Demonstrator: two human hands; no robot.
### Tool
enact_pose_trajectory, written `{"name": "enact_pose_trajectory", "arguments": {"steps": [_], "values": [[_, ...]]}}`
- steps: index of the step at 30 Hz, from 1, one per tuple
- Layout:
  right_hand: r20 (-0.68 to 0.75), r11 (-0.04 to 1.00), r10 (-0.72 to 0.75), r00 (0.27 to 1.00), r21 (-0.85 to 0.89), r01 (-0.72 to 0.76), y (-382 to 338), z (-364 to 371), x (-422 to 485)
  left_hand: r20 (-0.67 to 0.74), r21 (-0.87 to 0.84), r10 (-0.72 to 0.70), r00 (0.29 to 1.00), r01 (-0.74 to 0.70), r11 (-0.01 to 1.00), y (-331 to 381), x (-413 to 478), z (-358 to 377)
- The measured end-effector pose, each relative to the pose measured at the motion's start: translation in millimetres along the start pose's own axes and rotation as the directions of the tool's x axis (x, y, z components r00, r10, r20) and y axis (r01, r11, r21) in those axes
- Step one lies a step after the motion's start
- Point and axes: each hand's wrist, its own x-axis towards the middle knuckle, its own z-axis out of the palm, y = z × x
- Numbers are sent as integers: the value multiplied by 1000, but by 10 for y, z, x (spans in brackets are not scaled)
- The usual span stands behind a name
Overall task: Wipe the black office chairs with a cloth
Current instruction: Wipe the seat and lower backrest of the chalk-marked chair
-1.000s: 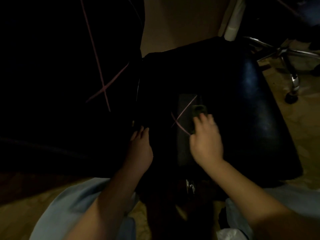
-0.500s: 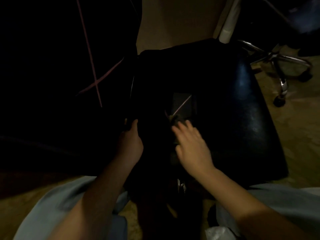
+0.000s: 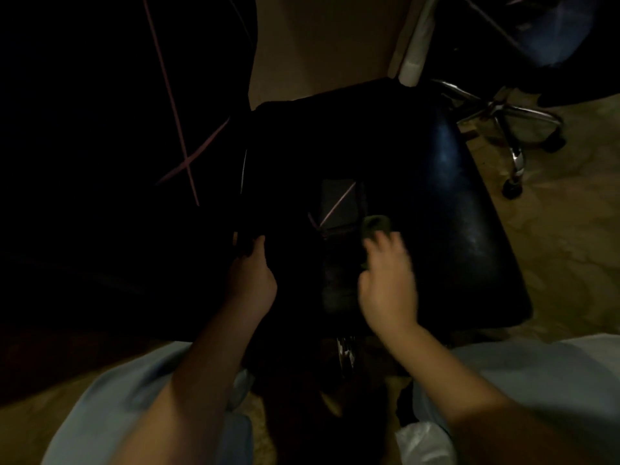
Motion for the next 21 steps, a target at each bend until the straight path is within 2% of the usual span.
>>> {"name": "enact_pose_trajectory", "arguments": {"steps": [5, 8, 11, 13, 15, 18, 21], "values": [[101, 948, -265, 959, 211, 240, -788, 450, -322, -27, -61, -44, 999, 43, 997, 23, 60, 52], [126, 907, -414, 902, 141, 397, -824, 500, -421, -37, -49, -73, 997, 71, 996, 74, 50, 83], [122, 879, -474, 872, 124, 460, -665, 399, -384, -39, 49, -20, 999, 22, 999, 74, 53, 157], [128, 880, -474, 871, 38, 473, -488, 273, -333, -24, 91, -1, 1000, 4, 996, 61, 36, 211], [122, 913, -403, 907, -12, 407, -174, 124, -261, -11, 108, 12, 1000, -11, 994, 58, 11, 236], [58, 993, -121, 991, 15, 120, 481, -148, -159, 1, 129, 17, 1000, -17, 992, 67, -1, 234], [-90, 986, 169, 981, 19, -168, 1050, -392, -121, 7, 158, 28, 1000, -28, 987, 76, 4, 235]]}}
